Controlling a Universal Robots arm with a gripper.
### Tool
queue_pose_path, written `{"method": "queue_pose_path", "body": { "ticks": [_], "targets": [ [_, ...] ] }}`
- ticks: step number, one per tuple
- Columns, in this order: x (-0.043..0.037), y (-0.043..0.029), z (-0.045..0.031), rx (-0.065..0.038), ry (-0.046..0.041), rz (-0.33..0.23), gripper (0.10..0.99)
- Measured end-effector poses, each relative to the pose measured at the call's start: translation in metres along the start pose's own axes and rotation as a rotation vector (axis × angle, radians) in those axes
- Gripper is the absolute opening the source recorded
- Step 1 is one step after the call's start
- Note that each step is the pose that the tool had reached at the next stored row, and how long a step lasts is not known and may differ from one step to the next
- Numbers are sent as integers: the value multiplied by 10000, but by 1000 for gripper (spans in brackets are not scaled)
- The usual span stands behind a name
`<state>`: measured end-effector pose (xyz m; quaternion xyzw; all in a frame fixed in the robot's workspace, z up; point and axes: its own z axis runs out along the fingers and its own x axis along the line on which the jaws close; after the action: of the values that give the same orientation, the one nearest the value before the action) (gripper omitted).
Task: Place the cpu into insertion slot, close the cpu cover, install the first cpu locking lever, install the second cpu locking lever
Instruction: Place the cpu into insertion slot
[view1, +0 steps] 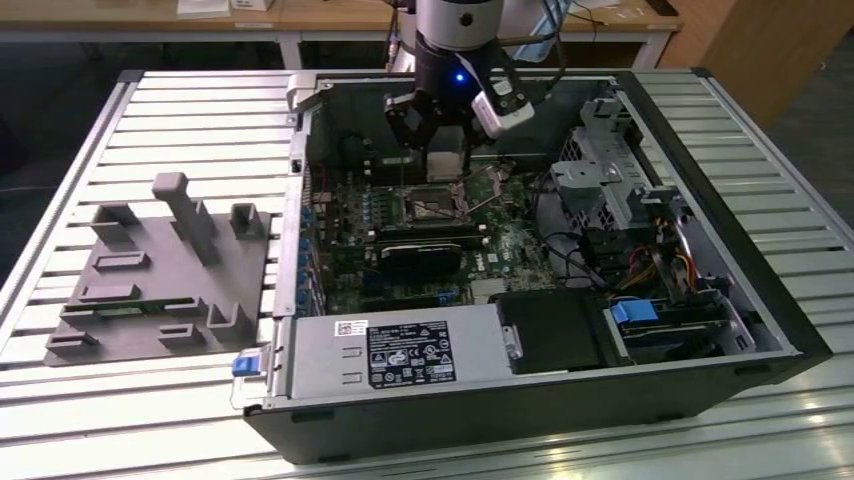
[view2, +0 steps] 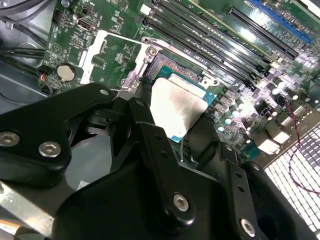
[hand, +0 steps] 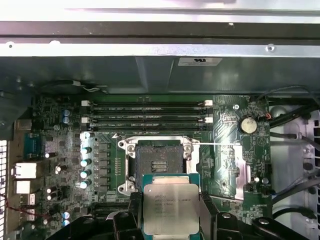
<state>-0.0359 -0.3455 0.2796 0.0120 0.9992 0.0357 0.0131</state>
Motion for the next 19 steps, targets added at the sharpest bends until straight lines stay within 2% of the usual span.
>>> {"method": "queue_pose_path", "body": {
  "ticks": [5, 6, 10, 16, 19],
  "targets": [
    [9, 7, 56, 1, 0, -1, 537],
    [12, 5, 86, 3, -6, 80, 537],
    [13, 4, 96, 24, -62, 869, 537],
    [13, 4, 96, 27, -71, 992, 537],
    [13, 4, 98, 38, -108, 1494, 537]
  ]
}}
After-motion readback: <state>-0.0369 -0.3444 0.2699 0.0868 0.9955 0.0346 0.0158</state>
